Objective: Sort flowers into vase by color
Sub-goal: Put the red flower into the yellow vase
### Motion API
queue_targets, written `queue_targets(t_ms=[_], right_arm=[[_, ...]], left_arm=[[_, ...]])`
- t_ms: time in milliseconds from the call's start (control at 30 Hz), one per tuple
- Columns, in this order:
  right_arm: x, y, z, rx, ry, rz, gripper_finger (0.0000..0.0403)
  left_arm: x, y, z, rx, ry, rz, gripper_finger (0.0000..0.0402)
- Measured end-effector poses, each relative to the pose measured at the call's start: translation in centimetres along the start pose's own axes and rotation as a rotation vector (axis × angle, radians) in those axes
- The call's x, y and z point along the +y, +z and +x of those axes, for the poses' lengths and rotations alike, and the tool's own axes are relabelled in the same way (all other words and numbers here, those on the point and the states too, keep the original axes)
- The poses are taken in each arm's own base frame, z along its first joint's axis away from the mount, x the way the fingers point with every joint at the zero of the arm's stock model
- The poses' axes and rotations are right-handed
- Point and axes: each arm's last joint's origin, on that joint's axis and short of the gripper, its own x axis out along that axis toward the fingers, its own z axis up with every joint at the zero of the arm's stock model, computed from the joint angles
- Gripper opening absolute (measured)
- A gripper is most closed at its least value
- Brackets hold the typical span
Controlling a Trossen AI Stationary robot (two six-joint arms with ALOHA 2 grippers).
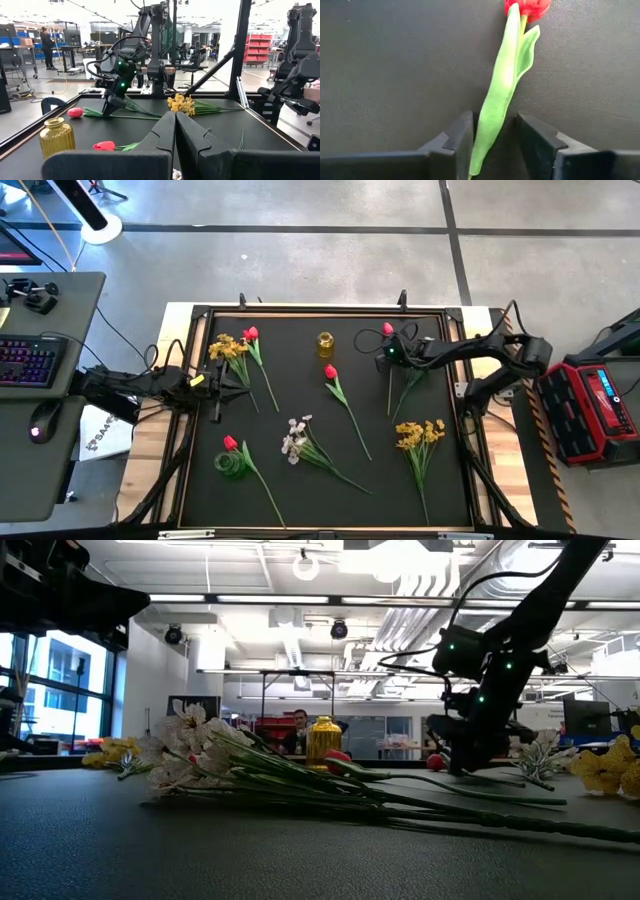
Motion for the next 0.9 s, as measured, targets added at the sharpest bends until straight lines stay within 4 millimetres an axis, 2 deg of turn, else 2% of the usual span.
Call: queue_targets(t_ms=[333, 500, 700, 900], right_arm=[[-0.1, -0.1, 0.0, -0.004, -0.007, 0.019, 0.0013], [0.5, 0.1, -0.1, -0.049, 0.035, 0.008, 0.0008], [2.9, 2.3, -2.4, -0.300, 0.295, -0.035, 0.0003], [4.4, 5.1, -6.1, -0.659, 0.534, -0.110, 0.0002]], left_arm=[[0.0, 0.0, 0.0, 0.002, 0.000, 0.000, 0.0000], [0.0, 0.0, 0.0, -0.002, 0.000, -0.024, 0.0000], [0.0, 0.0, 0.0, -0.001, 0.000, -0.053, 0.0000], [0.0, 0.0, 0.0, -0.002, 0.000, -0.064, 0.0000]])
